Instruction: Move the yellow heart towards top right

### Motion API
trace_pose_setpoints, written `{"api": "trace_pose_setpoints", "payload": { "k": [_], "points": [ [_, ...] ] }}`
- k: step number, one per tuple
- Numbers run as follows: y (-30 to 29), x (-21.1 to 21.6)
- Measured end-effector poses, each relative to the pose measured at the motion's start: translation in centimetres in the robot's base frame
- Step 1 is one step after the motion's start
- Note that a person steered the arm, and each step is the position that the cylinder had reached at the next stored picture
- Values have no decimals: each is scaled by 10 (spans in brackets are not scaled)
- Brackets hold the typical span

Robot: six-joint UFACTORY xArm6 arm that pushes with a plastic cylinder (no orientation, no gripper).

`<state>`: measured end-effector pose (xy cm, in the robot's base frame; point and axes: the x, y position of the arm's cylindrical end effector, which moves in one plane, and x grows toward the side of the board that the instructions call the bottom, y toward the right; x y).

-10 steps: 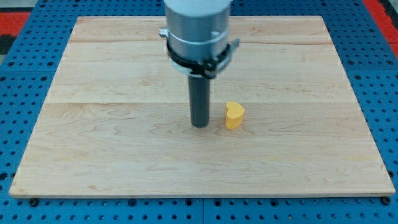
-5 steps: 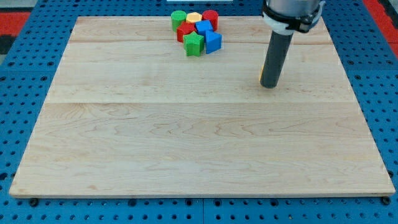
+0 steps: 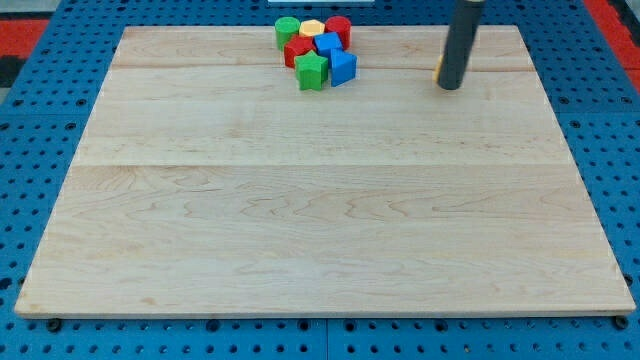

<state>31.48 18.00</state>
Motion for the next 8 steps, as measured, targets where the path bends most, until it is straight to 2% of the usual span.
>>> {"api": "trace_pose_setpoints", "payload": {
  "k": [1,3,4,5,6,8],
  "points": [
    [12,-11],
    [12,-66],
    [6,-51],
    [-32,-50],
    [-44,-62],
    [-3,-82]
  ]
}}
